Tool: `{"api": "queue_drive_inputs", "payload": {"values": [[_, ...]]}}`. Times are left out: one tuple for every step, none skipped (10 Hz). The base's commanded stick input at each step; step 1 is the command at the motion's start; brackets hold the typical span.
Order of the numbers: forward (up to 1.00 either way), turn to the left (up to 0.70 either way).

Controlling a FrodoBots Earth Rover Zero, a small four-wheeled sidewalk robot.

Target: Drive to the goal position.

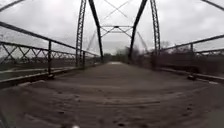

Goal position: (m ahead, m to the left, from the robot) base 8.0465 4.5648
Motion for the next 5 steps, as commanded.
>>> {"api": "queue_drive_inputs", "payload": {"values": [[0.70,0.03],[0.70,0.03],[0.70,0.03],[0.70,0.03],[0.70,0.02]]}}
